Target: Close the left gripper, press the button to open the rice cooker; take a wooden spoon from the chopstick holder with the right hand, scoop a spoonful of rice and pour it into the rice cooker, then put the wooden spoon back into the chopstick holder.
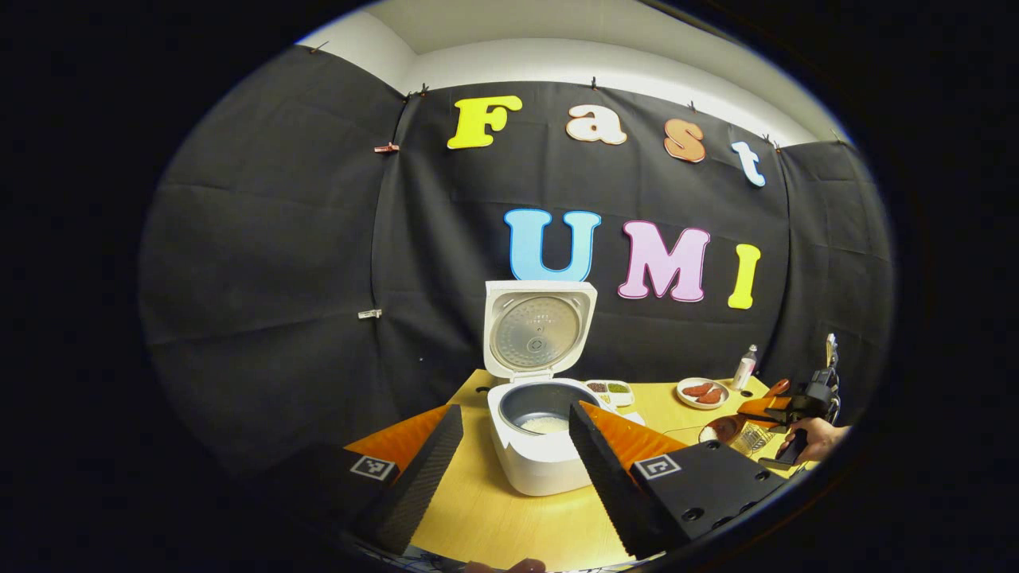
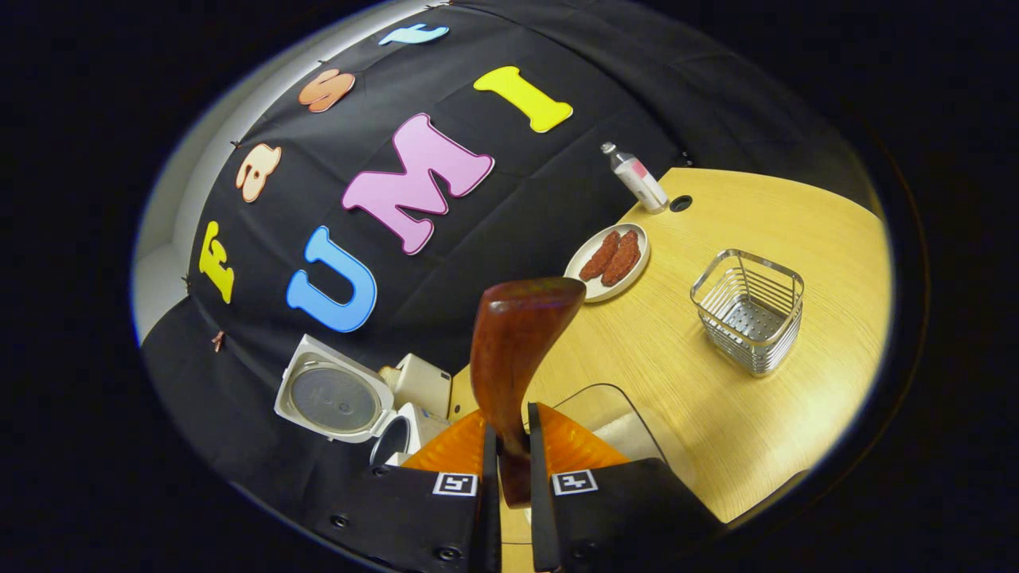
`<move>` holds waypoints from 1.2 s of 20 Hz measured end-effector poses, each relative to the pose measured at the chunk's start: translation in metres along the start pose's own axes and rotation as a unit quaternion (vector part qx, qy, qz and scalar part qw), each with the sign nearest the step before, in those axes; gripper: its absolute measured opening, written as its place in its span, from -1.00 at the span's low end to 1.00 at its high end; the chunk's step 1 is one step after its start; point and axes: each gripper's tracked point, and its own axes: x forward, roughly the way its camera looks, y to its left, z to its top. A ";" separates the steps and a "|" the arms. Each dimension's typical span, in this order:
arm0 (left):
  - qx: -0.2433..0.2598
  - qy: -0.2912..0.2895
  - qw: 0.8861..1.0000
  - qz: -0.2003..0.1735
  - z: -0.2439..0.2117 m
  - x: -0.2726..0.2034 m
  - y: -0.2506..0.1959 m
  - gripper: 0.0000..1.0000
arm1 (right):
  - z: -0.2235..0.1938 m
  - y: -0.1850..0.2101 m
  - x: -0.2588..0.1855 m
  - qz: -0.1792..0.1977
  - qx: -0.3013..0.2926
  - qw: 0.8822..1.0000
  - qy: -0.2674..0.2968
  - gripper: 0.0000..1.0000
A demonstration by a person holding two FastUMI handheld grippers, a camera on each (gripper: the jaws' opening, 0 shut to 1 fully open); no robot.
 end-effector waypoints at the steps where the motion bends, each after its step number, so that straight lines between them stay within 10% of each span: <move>1: -0.001 0.000 1.000 0.000 -0.002 -0.001 0.001 0.87 | 0.004 0.008 -0.001 0.004 0.003 1.000 -0.003 -0.61; 13: -0.030 0.034 0.999 0.026 -0.022 -0.009 0.026 0.90 | -0.009 0.187 0.026 0.081 0.048 0.995 0.021 -0.61; 24: -0.009 0.032 0.997 0.076 -0.027 -0.011 0.074 0.90 | -0.137 0.258 0.133 0.076 0.005 0.992 0.096 -0.61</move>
